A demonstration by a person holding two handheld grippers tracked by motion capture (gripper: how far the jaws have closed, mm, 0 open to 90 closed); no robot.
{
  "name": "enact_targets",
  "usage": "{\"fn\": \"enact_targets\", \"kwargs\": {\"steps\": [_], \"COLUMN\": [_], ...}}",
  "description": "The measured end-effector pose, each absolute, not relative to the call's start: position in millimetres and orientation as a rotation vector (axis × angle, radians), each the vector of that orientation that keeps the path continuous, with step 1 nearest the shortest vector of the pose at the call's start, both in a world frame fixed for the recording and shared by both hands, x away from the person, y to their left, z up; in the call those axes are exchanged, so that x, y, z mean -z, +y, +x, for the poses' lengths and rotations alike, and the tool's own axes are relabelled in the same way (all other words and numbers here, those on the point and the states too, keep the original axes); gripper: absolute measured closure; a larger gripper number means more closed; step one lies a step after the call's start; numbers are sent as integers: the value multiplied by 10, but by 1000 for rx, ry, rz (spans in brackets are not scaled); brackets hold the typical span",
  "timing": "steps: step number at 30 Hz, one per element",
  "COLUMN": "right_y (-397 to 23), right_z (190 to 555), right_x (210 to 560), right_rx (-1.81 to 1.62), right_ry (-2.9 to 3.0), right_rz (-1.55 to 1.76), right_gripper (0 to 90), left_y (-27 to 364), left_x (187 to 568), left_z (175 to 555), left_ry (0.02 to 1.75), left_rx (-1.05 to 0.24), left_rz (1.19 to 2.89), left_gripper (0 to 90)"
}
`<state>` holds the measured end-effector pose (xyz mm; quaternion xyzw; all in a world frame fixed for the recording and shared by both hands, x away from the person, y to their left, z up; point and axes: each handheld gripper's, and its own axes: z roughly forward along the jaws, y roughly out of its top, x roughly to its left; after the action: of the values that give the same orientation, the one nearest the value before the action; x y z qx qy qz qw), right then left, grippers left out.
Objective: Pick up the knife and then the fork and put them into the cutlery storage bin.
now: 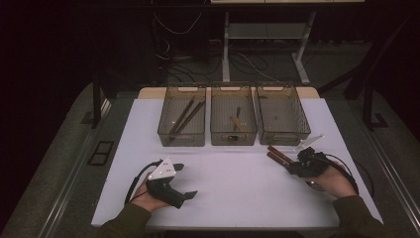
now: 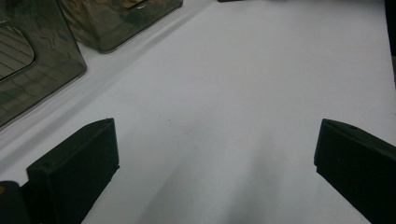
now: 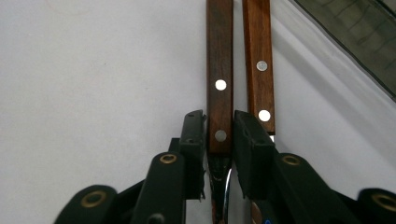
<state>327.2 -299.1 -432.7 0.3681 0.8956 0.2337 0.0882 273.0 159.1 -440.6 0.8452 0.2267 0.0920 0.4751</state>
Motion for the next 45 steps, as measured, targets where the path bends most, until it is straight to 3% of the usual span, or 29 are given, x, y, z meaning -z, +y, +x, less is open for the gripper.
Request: {"fn": "enact_targets", "kwargs": {"steps": [26, 45], "right_y": [-3018, -3124], "right_z": [3238, 3207], "right_x": [4340, 4122], "right_rx": [-743, -941], "right_ry": [2620, 2583], "right_rz": [1162, 1207], "right_gripper": [775, 776], "left_y": [1586, 1602], "left_x": [4409, 4396], "left_z": [2725, 2720], "left_ry": [546, 544], "left_rx": [-225, -217], "left_rz": [2073, 2063], "left_gripper": [0, 0]}}
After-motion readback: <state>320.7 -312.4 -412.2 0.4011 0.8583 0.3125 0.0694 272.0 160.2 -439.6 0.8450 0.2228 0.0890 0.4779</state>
